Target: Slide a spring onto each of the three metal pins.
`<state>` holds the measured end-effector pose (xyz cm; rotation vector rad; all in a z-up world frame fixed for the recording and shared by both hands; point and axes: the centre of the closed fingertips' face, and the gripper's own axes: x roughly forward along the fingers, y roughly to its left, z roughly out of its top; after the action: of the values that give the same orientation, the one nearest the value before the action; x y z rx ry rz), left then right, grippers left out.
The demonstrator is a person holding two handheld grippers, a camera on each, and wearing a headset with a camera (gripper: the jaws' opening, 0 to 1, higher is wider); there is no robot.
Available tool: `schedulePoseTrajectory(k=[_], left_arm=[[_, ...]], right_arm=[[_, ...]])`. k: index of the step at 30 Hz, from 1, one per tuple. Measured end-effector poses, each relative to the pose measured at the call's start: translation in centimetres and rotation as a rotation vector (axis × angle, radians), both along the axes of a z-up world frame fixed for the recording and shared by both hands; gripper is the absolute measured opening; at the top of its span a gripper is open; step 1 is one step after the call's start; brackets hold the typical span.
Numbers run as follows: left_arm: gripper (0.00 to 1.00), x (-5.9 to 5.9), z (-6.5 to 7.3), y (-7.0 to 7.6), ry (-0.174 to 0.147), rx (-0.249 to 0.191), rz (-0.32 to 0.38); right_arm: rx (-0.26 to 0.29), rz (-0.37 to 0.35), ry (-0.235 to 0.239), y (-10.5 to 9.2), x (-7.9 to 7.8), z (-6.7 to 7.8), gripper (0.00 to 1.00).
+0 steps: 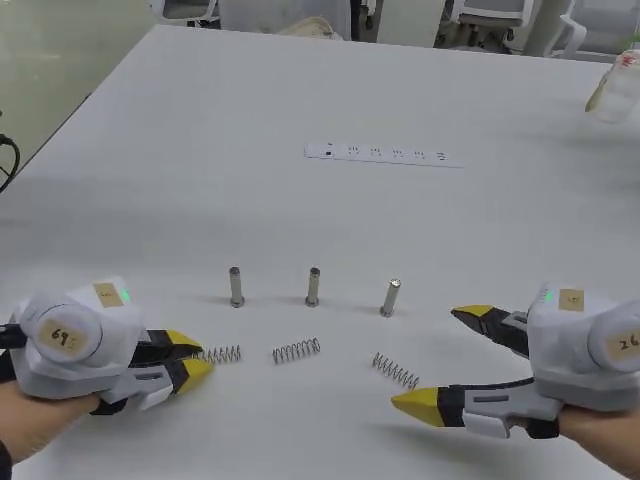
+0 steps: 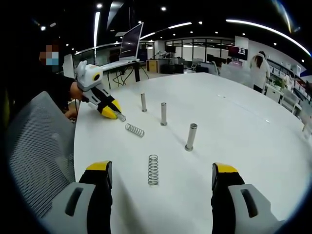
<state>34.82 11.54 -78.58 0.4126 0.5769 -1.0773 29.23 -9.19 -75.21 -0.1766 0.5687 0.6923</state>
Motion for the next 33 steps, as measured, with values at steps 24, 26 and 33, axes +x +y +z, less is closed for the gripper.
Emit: schedulePoseTrajectory(k=[24, 26, 33], left_arm=[[0.05, -0.7, 1.6, -0.6, 0.0, -0.051, -0.006], [0.05, -0.9, 1.8, -0.8, -0.002, -0.055, -0.013], [0.05, -0.8, 2.4, -1.2, -0.014, -0.071, -0.022]], right_arm=[[0.003, -0.008, -0.015, -0.2, 0.1, 0.6, 0.82], [0.004, -0.007, -0.017, -0.2, 0.1, 0.7, 0.82], [0.002, -0.004, -0.044, 0.0, 0.6, 1.9, 0.81]])
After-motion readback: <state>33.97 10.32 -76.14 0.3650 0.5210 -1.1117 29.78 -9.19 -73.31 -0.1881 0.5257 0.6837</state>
